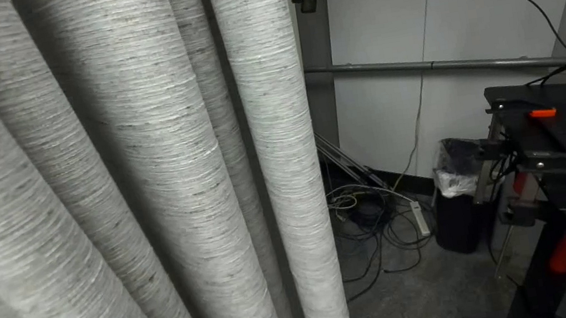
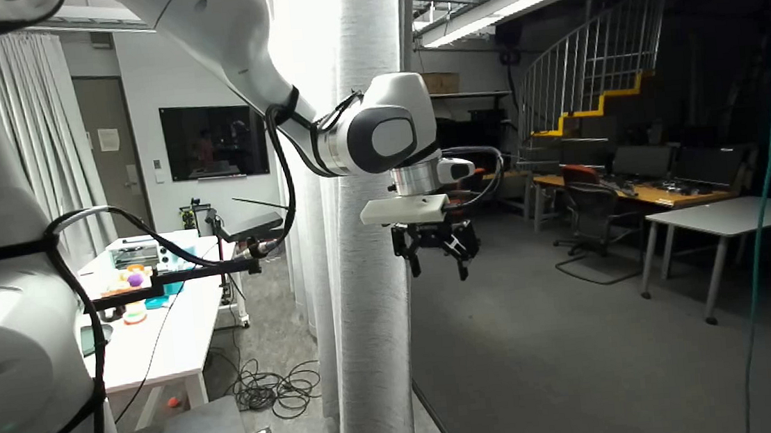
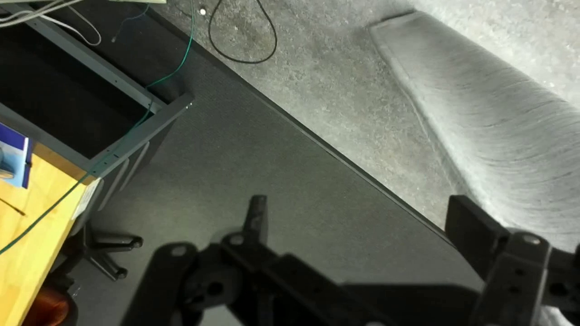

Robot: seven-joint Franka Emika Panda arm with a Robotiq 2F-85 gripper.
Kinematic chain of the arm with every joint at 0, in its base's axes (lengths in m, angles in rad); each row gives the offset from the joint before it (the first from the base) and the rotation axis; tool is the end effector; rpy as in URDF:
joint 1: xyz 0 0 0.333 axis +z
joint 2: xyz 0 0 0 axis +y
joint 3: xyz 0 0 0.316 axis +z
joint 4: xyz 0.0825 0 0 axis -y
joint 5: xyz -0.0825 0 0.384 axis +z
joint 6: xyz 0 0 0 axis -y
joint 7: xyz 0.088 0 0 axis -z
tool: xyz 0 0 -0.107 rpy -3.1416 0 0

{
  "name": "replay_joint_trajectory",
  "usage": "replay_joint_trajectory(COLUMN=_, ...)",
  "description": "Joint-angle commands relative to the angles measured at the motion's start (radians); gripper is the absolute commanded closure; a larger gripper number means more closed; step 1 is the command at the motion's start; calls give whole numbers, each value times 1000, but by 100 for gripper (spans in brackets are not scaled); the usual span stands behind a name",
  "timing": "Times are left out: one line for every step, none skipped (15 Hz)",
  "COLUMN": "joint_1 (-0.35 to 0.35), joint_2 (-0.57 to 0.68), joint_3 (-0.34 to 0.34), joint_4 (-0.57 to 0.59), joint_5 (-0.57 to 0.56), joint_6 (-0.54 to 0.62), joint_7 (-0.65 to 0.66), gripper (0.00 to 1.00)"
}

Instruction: Pull the curtain to the left

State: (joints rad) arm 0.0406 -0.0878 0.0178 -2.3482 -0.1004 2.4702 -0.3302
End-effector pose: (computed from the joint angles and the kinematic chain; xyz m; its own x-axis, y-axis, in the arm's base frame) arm 0.5107 0.0301 0.3880 0.8775 0.4490 0.1684 0.4294 -0.8920 0.1411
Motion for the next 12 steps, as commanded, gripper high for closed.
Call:
replay_joint_trajectory(joint_1=26, joint_2=-7, joint_3=11, joint_4=32, joint_5=73, joint_6=38, joint_7=-37, gripper=0)
replay_joint_trajectory(joint_1=34, joint_2=-4, joint_3=17, joint_4=44, joint_5=80, joint_6=50, joint_7=-36, gripper=0)
replay_joint_trajectory(joint_1=40, joint_2=-2, joint_3=21, joint_4=54, joint_5=87, joint_6=55, joint_7=-37, gripper=0)
replay_joint_trajectory(joint_1=44, joint_2=-3, joint_3=25, joint_4=60, joint_5=89, joint_6=63, joint_7=-35, gripper=0)
replay_joint_trajectory(joint_1=47, joint_2=-3, joint_3=28, joint_4=64, joint_5=91, joint_6=65, joint_7=-35, gripper=0)
replay_joint_trajectory(joint_1=46, joint_2=-4, joint_3=29, joint_4=63, joint_5=86, joint_6=69, joint_7=-33, gripper=0)
replay_joint_trajectory(joint_1=45, joint_2=-5, joint_3=27, joint_4=59, joint_5=81, joint_6=72, joint_7=-31, gripper=0)
replay_joint_trajectory(joint_1=41, joint_2=-7, joint_3=25, joint_4=53, joint_5=71, joint_6=73, joint_7=-24, gripper=0)
replay_joint_trajectory(joint_1=37, joint_2=-9, joint_3=23, joint_4=48, joint_5=62, joint_6=69, joint_7=-18, gripper=0)
replay_joint_trajectory(joint_1=33, joint_2=-12, joint_3=20, joint_4=40, joint_5=49, joint_6=67, joint_7=-10, gripper=0)
replay_joint_trajectory(joint_1=28, joint_2=-17, joint_3=17, joint_4=28, joint_5=34, joint_6=65, joint_7=-2, gripper=0)
replay_joint_trajectory(joint_1=24, joint_2=-21, joint_3=14, joint_4=17, joint_5=27, joint_6=63, joint_7=-1, gripper=0)
